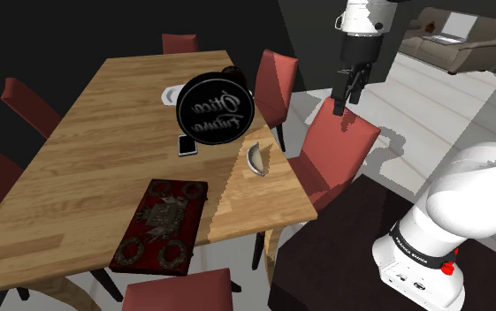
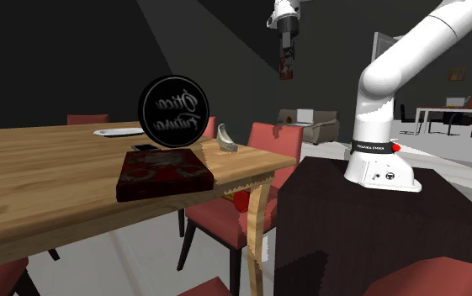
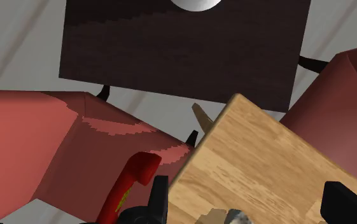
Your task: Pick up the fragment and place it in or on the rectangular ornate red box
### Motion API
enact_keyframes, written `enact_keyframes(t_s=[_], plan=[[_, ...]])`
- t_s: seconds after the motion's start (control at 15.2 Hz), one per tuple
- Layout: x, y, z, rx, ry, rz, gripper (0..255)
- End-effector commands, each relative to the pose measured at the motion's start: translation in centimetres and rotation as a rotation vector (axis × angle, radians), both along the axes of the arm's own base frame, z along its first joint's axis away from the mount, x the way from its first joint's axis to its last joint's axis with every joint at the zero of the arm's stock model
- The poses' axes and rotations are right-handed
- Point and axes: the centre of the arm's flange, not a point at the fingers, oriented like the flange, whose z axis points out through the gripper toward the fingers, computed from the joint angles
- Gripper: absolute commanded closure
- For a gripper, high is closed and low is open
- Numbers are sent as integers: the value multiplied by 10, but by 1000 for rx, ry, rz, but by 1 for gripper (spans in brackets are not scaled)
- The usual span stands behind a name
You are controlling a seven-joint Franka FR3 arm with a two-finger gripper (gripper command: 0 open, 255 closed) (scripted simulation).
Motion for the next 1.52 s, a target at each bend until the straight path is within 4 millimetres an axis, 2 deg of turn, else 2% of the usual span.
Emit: enact_keyframes(t_s=[0.0, 0.73, 1.45], plan=[[0, 0, 0, 0, 0, 0, 0], [57, 31, -113, 114, -114, -160, 0], [132, 63, -216, 228, -228, -320, 0]])
